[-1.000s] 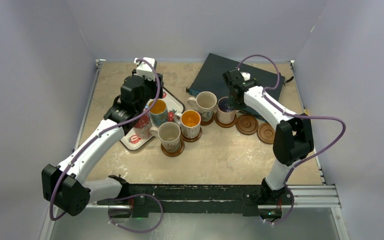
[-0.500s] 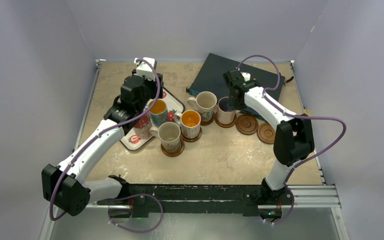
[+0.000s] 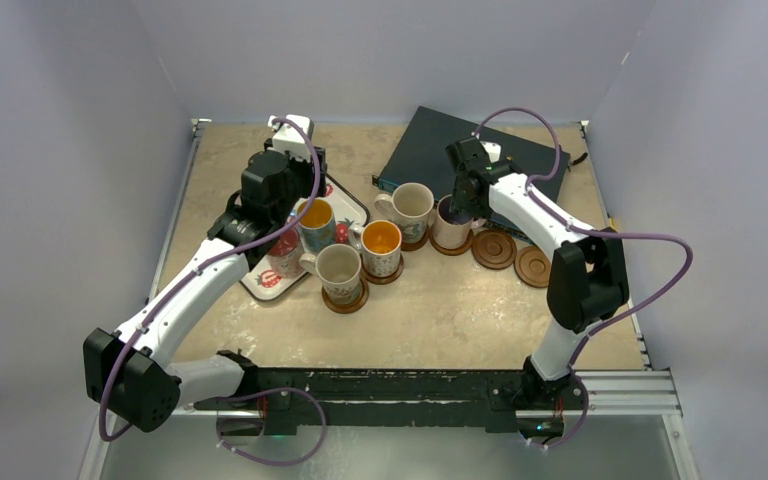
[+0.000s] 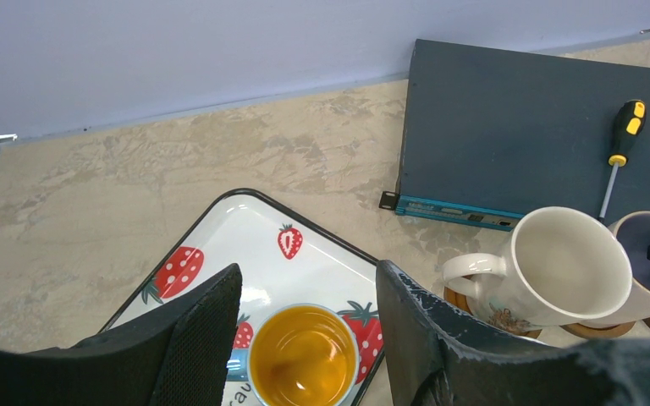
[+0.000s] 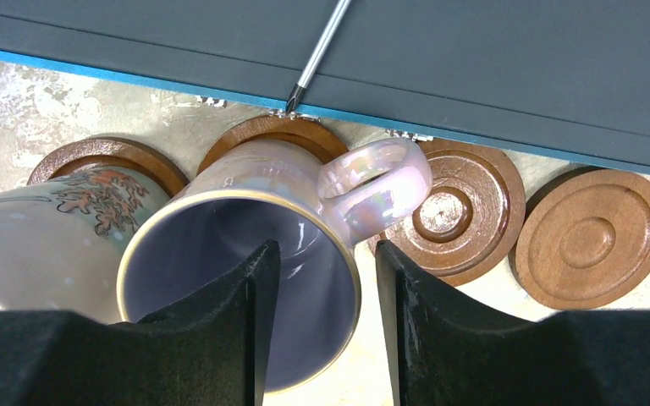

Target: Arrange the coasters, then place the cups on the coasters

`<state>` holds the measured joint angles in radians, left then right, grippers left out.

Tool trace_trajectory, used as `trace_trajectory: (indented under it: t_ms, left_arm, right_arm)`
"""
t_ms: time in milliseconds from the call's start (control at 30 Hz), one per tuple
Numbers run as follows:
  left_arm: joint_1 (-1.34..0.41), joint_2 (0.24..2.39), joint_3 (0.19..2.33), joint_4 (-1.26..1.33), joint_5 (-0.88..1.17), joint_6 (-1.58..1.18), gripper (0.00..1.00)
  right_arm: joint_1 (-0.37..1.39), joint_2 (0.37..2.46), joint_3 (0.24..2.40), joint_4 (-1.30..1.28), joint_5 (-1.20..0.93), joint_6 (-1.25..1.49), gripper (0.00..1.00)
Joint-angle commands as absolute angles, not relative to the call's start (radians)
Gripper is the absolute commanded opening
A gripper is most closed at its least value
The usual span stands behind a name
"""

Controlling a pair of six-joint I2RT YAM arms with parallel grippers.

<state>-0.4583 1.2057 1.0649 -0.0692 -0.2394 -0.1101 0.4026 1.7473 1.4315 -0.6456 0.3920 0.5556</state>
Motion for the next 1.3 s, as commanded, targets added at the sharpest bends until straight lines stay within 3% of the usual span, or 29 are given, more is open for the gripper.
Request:
trace_trajectory:
  t_ms: [0,1267]
  left_arm:
    - [-0.459,1.182,1.063,-0.034,-0.241,-0.098,0.56]
    - [-0.459,1.186,1.063,-0.031,-0.224,-0.11,0.56]
  right_arm:
    - [0.399,1.712,1.455,-0.652,0.39,0.551,0.5]
    - [0.399,1.62,1.312,-0.416,0.344,0.449,0.48]
